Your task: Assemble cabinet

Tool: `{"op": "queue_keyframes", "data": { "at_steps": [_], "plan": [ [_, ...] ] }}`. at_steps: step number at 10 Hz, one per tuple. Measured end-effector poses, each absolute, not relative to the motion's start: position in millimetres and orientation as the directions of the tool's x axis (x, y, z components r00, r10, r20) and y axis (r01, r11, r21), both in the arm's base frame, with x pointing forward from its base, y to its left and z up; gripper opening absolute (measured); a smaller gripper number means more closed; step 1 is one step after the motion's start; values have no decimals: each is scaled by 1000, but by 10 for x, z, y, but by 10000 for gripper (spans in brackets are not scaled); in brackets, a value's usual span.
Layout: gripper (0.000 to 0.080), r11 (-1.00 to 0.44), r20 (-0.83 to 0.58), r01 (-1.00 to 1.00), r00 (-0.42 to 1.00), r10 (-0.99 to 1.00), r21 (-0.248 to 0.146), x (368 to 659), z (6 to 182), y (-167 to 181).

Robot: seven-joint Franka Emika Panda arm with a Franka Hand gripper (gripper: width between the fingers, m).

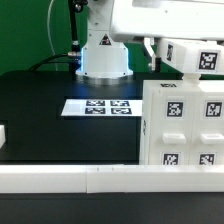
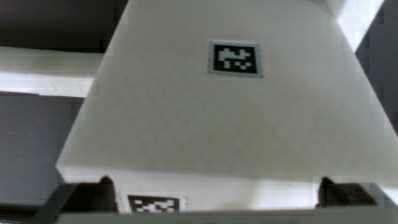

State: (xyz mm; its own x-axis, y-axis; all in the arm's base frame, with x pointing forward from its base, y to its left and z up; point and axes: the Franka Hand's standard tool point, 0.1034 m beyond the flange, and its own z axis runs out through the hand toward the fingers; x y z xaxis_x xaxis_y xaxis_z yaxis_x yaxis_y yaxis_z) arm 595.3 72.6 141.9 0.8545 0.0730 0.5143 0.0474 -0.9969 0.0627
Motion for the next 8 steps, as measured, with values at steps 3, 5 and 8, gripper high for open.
{"op": "queue_keyframes", "data": {
  "at_steps": [3,5,8],
  "plan": [
    [553,-996,517,55,852,80,64,5960,1378,782],
    [553,-996,511,57,855,83,65,5987,1378,793],
    [553,-996,508,52,858,80,69,5979,1347,744]
  ]
}}
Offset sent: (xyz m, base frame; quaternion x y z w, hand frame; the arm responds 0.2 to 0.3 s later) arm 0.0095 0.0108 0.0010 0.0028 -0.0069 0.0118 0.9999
